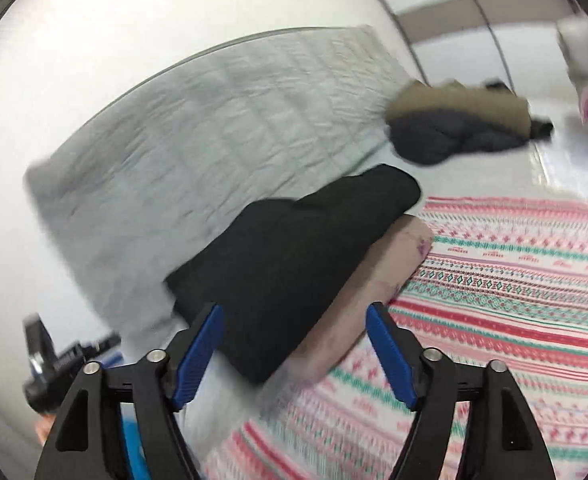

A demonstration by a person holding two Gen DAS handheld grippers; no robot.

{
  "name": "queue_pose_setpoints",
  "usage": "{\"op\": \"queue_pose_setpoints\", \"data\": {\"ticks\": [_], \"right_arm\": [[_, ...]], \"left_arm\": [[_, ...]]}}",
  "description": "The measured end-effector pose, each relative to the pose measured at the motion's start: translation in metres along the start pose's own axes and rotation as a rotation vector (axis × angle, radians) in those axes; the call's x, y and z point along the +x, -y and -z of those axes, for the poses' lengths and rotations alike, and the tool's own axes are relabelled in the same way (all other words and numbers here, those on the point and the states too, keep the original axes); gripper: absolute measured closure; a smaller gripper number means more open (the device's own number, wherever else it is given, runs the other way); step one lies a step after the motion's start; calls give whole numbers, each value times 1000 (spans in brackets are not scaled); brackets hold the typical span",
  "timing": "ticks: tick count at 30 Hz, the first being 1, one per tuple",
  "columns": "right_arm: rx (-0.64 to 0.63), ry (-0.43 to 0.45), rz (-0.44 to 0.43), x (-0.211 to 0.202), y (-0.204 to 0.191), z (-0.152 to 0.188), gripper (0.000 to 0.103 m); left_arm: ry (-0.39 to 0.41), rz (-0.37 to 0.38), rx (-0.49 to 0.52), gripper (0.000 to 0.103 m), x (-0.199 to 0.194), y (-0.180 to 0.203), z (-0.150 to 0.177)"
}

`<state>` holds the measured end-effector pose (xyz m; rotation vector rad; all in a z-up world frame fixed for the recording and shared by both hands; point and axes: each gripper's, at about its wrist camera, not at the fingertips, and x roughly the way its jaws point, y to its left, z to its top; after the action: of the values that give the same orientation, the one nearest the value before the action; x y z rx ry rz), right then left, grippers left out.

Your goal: Fold large clothes

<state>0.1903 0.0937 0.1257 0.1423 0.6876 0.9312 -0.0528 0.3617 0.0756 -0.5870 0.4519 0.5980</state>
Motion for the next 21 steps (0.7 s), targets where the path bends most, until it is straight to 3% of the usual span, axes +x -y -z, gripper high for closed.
{"op": "queue_pose_setpoints", "data": {"ticks": [3, 7, 12, 18, 21], "right_arm": [[-114, -11, 13, -35, -36, 28, 22], [-230, -17, 35, -73, -70, 60, 15], [-387, 38, 93, -103, -105, 80, 1], [-369, 65, 78, -117, -109, 85, 0], [-368, 47, 124, -116, -101, 87, 0]], "left_arm": [[68, -73, 106, 18, -41, 28, 25], [79, -99, 172, 7, -71, 55, 47], [92, -144, 230, 5, -94, 84, 61], [134, -231, 262, 3, -113, 101, 69], [135, -227, 263, 1, -115, 107, 75]]}}
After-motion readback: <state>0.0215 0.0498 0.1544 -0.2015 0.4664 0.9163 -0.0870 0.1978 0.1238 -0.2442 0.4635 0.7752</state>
